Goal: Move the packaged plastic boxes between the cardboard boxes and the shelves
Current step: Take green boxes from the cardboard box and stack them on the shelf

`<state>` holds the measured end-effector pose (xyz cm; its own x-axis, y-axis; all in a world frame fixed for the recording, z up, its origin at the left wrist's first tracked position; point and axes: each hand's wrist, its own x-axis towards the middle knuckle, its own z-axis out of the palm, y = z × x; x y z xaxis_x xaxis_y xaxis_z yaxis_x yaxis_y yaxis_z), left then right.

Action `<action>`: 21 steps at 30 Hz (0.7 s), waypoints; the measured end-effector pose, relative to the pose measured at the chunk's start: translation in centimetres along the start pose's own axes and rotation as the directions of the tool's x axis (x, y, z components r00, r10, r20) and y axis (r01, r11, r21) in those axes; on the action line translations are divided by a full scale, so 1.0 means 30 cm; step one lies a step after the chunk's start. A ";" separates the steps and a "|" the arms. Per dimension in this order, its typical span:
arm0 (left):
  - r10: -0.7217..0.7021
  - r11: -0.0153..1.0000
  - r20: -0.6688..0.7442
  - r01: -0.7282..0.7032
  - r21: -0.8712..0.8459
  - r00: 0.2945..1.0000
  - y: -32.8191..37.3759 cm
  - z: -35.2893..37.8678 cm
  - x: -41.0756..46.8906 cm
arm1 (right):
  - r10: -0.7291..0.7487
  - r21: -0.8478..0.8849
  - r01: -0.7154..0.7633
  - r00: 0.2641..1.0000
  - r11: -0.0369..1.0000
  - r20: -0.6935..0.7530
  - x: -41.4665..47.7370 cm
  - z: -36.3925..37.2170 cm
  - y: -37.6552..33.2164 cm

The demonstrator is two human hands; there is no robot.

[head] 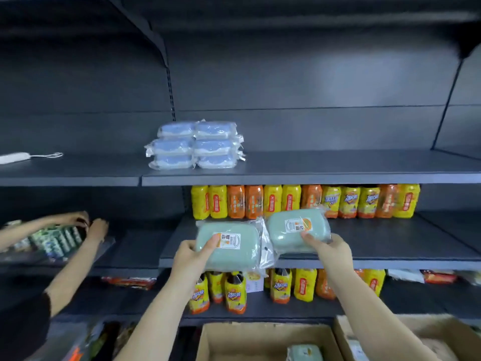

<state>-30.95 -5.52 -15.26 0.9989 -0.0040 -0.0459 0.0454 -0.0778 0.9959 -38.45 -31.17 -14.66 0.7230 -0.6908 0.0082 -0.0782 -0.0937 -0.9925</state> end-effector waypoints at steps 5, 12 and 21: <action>0.043 0.996 0.026 -0.041 -0.077 0.999 0.164 -0.055 0.013 | -0.047 0.045 0.049 0.998 0.998 -0.043 -0.037 0.030 -0.183; 0.113 0.990 0.029 -0.110 -0.092 0.993 0.353 -0.009 0.107 | -0.128 0.018 0.129 0.991 0.991 -0.047 0.102 0.055 -0.342; 0.240 0.970 -0.058 -0.236 0.063 0.969 0.558 0.247 0.468 | -0.189 -0.092 0.183 0.980 0.979 -0.057 0.564 0.031 -0.437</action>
<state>-16.23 -14.25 0.18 0.9794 0.0356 0.1986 -0.1921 -0.1376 0.9717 -24.56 -40.96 -1.60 0.6843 -0.7005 0.2027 -0.0073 -0.2845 -0.9587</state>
